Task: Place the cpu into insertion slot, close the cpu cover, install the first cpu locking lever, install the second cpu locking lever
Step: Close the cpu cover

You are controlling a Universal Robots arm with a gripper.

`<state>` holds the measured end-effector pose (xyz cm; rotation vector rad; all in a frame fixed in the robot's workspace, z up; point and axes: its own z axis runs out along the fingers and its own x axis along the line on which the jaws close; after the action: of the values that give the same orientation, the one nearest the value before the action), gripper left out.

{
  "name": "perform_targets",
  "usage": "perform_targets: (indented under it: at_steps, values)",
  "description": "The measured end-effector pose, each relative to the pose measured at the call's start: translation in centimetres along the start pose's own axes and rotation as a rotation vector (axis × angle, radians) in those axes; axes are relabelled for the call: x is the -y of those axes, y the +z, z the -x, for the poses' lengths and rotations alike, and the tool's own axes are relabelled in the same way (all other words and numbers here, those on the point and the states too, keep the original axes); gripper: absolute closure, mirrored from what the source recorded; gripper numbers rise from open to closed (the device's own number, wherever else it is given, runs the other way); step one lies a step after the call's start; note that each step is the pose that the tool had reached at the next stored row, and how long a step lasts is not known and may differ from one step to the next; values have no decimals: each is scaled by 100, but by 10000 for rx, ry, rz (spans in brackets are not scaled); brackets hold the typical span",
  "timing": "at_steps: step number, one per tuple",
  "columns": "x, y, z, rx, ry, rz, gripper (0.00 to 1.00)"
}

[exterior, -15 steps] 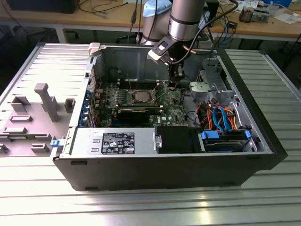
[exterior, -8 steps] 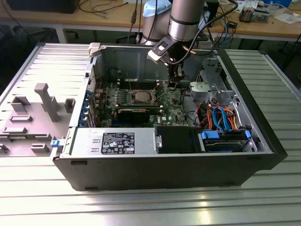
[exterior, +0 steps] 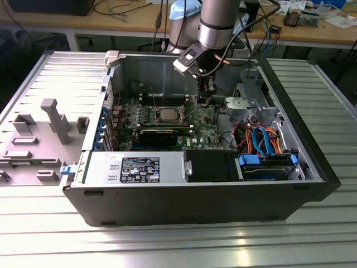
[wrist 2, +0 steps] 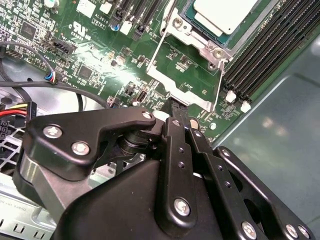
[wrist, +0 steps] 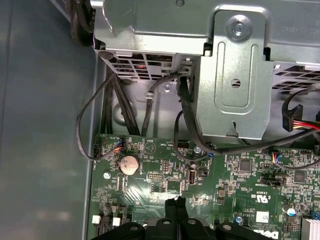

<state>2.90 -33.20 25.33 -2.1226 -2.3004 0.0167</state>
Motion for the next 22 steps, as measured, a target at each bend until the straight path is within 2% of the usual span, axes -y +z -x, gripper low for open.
perform_targets:
  at_steps: [22]
  values:
    - [122, 2, -17, -1, 0, -2, 89]
